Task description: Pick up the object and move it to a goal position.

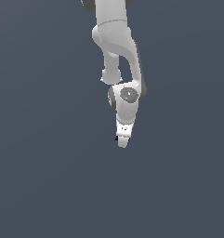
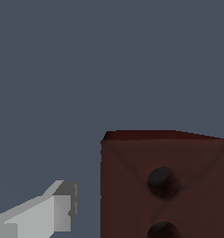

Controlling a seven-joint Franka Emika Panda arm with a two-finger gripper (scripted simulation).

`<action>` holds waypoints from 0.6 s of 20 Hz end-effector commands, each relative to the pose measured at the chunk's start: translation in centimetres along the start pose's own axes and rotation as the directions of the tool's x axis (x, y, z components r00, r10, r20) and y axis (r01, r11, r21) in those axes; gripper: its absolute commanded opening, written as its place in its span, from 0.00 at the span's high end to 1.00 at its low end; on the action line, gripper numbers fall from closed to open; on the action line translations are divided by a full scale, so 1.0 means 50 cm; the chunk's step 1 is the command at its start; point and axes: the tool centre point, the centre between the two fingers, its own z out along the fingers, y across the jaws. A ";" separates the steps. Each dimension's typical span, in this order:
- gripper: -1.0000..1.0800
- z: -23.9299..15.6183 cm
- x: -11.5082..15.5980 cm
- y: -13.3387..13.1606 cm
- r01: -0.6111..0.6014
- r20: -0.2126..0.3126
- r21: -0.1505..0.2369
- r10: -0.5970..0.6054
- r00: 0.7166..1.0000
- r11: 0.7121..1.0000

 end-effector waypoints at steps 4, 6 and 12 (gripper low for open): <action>1.00 0.005 0.000 0.001 0.000 0.000 -0.001 0.000 1.000 1.000; 1.00 0.005 0.000 0.001 0.000 0.000 -0.001 0.000 1.000 1.000; 1.00 0.003 0.000 0.002 0.000 0.000 -0.003 0.000 1.000 1.000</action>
